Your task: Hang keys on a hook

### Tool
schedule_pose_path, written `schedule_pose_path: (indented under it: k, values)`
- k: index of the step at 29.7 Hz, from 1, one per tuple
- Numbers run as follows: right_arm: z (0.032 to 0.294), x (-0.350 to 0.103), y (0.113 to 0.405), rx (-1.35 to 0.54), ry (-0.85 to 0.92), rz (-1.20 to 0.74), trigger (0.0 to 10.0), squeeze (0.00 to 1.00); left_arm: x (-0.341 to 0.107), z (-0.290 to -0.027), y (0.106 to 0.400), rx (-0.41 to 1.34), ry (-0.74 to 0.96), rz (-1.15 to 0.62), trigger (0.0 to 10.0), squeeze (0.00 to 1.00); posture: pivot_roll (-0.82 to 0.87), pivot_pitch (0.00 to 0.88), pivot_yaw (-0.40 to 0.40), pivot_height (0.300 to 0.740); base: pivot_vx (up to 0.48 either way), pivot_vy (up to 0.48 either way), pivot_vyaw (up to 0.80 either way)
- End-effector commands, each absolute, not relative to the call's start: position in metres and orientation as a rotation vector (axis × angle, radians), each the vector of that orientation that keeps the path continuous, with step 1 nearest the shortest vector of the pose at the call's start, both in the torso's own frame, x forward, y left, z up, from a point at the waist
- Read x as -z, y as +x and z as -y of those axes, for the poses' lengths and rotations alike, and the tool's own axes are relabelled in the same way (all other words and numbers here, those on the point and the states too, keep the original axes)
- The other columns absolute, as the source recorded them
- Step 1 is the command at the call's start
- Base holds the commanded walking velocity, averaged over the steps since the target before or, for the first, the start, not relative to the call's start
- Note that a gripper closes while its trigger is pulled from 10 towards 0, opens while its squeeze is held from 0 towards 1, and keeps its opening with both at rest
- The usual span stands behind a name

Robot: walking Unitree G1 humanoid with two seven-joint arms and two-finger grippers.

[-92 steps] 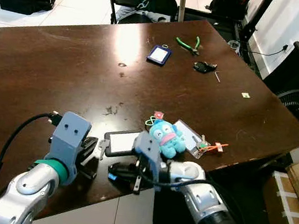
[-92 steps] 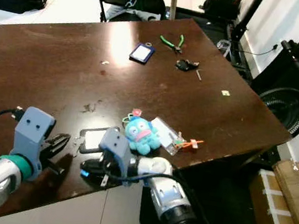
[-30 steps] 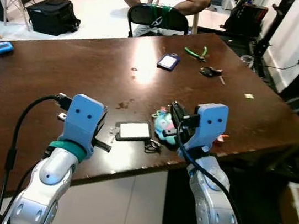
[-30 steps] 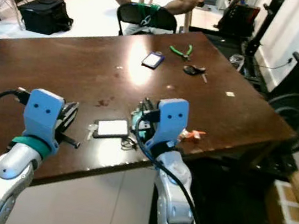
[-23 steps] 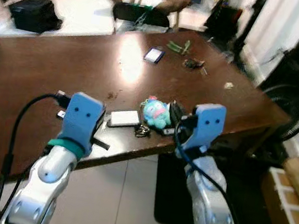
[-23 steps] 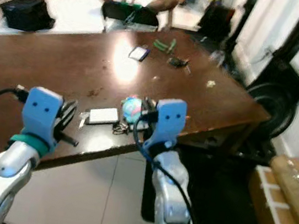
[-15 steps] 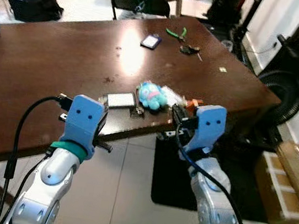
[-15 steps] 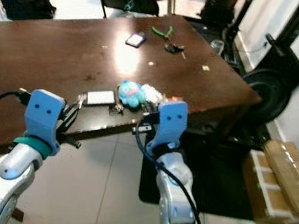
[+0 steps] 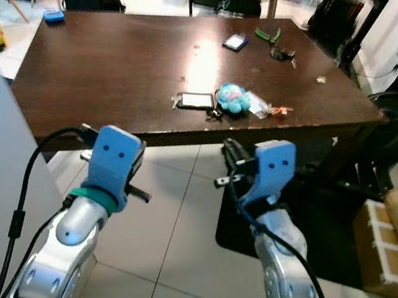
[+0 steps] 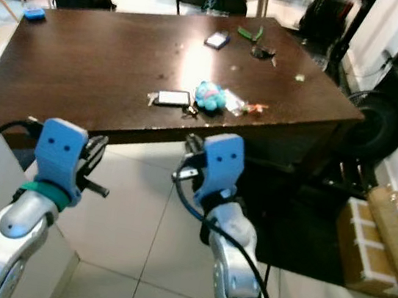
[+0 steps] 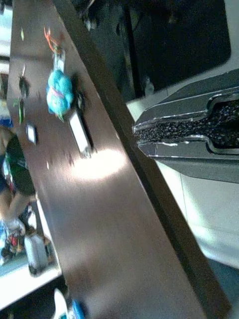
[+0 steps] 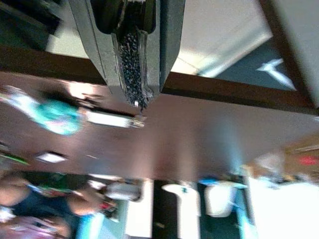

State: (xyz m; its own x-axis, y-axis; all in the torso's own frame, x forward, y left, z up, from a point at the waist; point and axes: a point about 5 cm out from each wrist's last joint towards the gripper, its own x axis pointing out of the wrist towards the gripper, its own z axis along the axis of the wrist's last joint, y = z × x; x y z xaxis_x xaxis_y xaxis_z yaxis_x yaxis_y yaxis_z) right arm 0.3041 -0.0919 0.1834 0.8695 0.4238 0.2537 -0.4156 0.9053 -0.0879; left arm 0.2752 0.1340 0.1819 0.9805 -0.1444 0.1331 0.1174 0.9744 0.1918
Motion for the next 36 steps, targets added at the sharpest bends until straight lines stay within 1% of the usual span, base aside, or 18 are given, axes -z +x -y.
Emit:
schedule_pose_path:
  k: [1, 19, 24, 26, 27, 29, 30, 33, 35, 36]
  values:
    - [0.088, -0.185, 0.303, -0.465, -0.018, 0.279, 10.0, 0.0, -0.178, -0.134, 0.274, 0.133, 0.188, 0.126, 10.0, 0.0, -0.09, 0.029, 0.072, 0.74, 0.0, 0.0, 0.78]
    - [0.087, -0.183, 0.302, -0.476, -0.012, 0.277, 10.0, 0.0, -0.177, -0.131, 0.276, 0.151, 0.193, 0.114, 10.0, 0.0, -0.09, 0.032, 0.078, 0.74, 0.0, 0.0, 0.78]
    - [0.087, -0.182, 0.301, -0.481, -0.01, 0.273, 10.0, 0.0, -0.176, -0.127, 0.275, 0.168, 0.192, 0.11, 10.0, 0.0, -0.09, 0.034, 0.078, 0.74, 0.0, 0.0, 0.78]
    - [0.088, -0.18, 0.3, -0.483, -0.013, 0.267, 10.0, 0.0, -0.174, -0.126, 0.275, 0.186, 0.198, 0.102, 10.0, 0.0, -0.09, 0.036, 0.079, 0.74, 0.0, 0.0, 0.78]
    - [0.088, -0.178, 0.299, -0.487, -0.019, 0.262, 10.0, 0.0, -0.17, -0.125, 0.272, 0.227, 0.204, 0.084, 10.0, 0.0, -0.09, 0.037, 0.08, 0.74, 0.0, 0.0, 0.78]
    - [0.088, -0.178, 0.299, -0.487, -0.019, 0.262, 10.0, 0.0, -0.17, -0.125, 0.272, 0.227, 0.204, 0.084, 10.0, 0.0, -0.09, 0.037, 0.08, 0.74, 0.0, 0.0, 0.78]
    - [0.096, -0.175, 0.296, -0.48, -0.041, 0.255, 10.0, 0.0, -0.158, -0.14, 0.255, 0.25, 0.173, 0.01, 10.0, 0.0, -0.1, 0.041, 0.084, 0.74, 0.0, 0.0, 0.78]
    - [0.098, -0.175, 0.295, -0.477, -0.046, 0.254, 10.0, 0.0, -0.155, -0.144, 0.25, 0.251, 0.164, -0.008, 10.0, 0.0, -0.1, 0.041, 0.084, 0.74, 0.0, 0.0, 0.78]
    - [0.109, -0.174, 0.293, -0.446, -0.059, 0.247, 10.0, 0.0, -0.153, -0.162, 0.238, 0.127, 0.181, -0.016, 10.0, 0.0, -0.1, 0.042, 0.084, 0.74, 0.0, 0.0, 0.78]
    - [0.109, -0.174, 0.293, -0.446, -0.059, 0.247, 10.0, 0.0, -0.153, -0.162, 0.238, 0.127, 0.181, -0.016, 10.0, 0.0, -0.1, 0.042, 0.084, 0.74, 0.0, 0.0, 0.78]
